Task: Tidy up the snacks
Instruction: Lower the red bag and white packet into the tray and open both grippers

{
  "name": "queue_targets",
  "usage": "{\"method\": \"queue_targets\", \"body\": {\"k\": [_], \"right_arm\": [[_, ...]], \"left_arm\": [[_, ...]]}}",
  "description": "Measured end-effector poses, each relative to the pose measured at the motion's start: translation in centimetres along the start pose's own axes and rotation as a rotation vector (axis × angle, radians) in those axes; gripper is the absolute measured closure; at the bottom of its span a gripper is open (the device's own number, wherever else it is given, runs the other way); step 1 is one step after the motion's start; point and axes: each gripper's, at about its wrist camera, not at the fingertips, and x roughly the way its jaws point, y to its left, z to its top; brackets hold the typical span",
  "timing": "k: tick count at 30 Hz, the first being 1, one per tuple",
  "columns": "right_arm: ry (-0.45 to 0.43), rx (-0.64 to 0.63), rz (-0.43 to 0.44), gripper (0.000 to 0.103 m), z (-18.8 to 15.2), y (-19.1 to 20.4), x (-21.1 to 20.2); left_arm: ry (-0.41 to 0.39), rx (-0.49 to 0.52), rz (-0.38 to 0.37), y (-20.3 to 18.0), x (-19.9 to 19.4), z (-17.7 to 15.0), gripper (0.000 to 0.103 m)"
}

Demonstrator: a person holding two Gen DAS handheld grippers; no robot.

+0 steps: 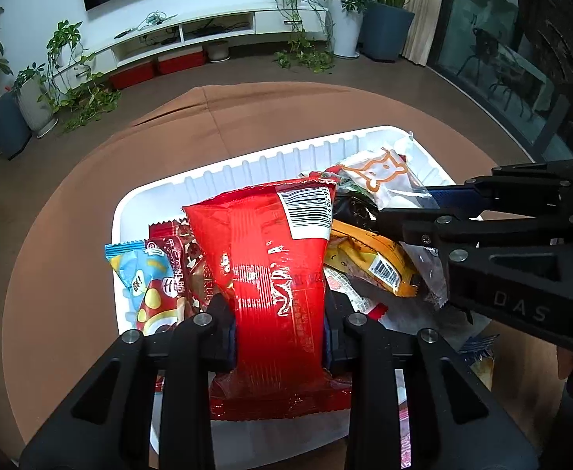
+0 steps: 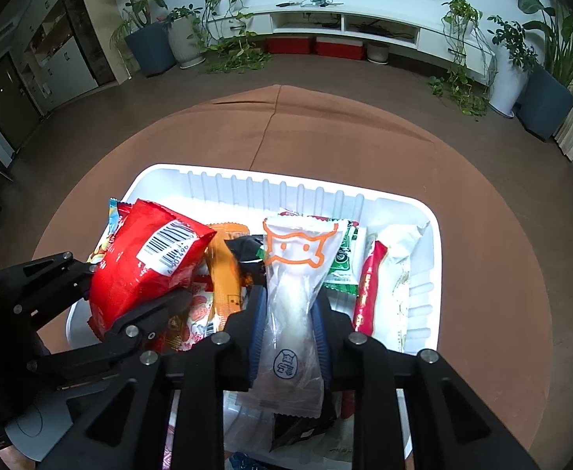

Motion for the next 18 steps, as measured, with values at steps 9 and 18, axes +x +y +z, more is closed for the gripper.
{"method": "queue_targets", "body": {"k": [9,18], "right_arm": [[-0.018,0.006,0.007,0.060,-0.2,0.2,-0.6],[-0.057,0.014,0.015,0.048,-0.2,0.4,-2.4]], "left_arm": [[-0.013,0.009,0.012,0.0,-0.9,-0.4,0.069],[-0.044,0.017,0.026,-0.3,-2.1,-0.4,0.044]]}}
